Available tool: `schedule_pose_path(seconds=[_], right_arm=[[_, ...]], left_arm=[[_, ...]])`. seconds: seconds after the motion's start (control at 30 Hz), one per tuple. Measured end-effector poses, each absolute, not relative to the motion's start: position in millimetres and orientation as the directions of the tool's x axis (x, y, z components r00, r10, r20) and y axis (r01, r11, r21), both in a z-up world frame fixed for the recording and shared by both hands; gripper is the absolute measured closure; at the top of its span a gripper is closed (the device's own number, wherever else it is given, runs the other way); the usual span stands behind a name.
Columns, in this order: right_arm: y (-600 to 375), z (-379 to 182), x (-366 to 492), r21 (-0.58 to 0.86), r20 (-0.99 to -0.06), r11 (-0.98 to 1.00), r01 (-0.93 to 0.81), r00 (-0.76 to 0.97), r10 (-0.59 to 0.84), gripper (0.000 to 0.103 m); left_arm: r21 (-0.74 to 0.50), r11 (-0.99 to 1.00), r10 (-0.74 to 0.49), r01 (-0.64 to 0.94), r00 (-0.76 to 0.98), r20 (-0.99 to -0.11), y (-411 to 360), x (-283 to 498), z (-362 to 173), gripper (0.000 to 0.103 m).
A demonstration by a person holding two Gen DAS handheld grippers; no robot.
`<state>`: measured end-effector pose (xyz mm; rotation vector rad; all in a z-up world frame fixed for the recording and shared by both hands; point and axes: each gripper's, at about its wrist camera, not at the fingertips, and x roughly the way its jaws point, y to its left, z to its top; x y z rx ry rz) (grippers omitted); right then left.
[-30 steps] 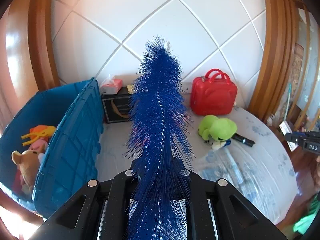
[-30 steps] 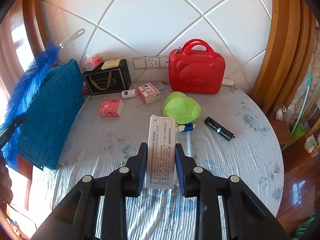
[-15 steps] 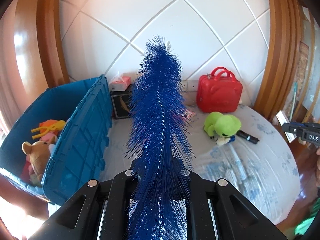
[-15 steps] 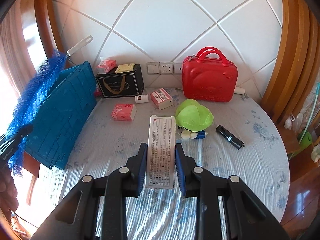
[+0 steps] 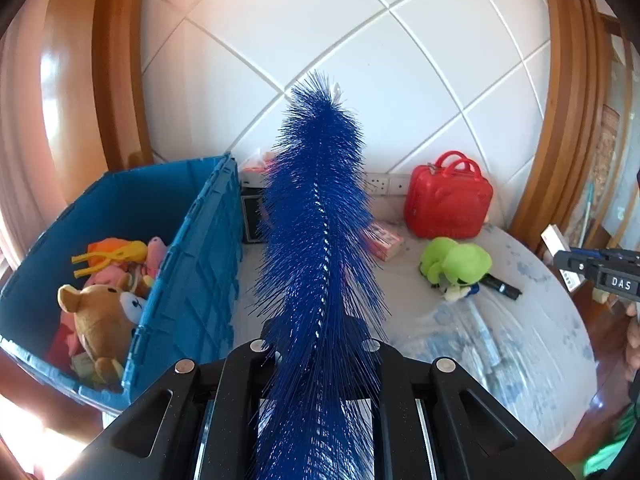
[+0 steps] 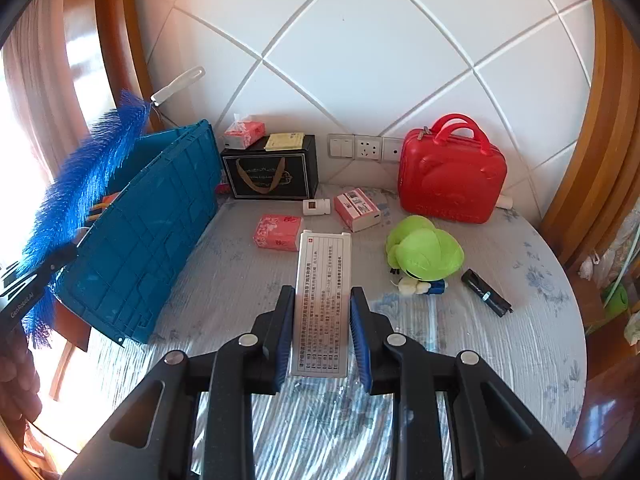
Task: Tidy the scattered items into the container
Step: 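Carry the feather duster and white medicine box over the blue crate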
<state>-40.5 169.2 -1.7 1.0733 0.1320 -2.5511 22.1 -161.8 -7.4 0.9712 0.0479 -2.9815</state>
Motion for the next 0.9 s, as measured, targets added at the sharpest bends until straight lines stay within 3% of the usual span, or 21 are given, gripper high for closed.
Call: schedule_pose_path(seconds=[0.53,0.9], right_arm=[[-73.0,31.7,-31.2,-0.013,-0.664,-0.863,0.505,-0.650,-0.370,0.077],[-223.3,29.8,-26.8,-0.033,-0.662,-0.785,0.619,-0.601,-0.447,0.077]], left_arm=[[-0.023,-0.997,-0.047,0.070,-0.848,-0.528,-371.3,8.3,28.1,0.090],[-0.011,-0.996,-0.072,0.092,-0.844,-0.532,-462.8,0.7,27.4,0.090]])
